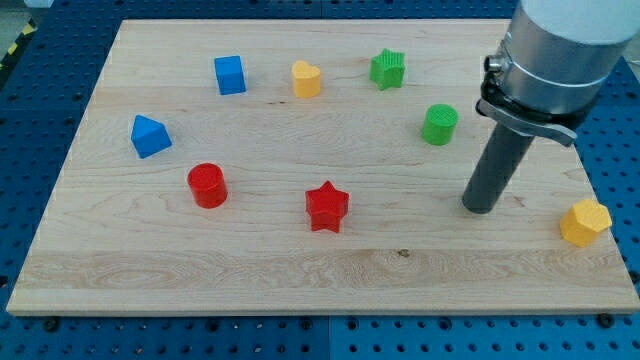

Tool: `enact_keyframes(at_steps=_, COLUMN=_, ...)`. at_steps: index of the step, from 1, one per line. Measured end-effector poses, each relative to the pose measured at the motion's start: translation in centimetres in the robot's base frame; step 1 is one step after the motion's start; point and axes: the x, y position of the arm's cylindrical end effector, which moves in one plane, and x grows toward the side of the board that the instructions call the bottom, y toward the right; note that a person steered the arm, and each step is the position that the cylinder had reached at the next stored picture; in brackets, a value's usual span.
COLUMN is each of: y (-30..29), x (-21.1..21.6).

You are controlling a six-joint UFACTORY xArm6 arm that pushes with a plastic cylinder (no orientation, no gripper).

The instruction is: Slide the green circle towards the yellow hexagon

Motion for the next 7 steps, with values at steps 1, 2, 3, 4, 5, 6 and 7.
enact_keyframes(at_steps=1, y=-2.6, x=-1.1)
enact_keyframes(at_steps=2, y=-2.8, x=-2.9)
enact_keyframes(at_steps=3, y=-3.1, x=-3.7)
enact_keyframes(at_steps=4, y=-5.5, x=-5.0)
enact_keyframes(at_steps=5, y=-7.2, x=-6.8)
enact_keyframes(at_steps=6, y=-7.2, x=-8.3)
enact_keyframes(at_steps=7, y=-7.3, x=-11.7)
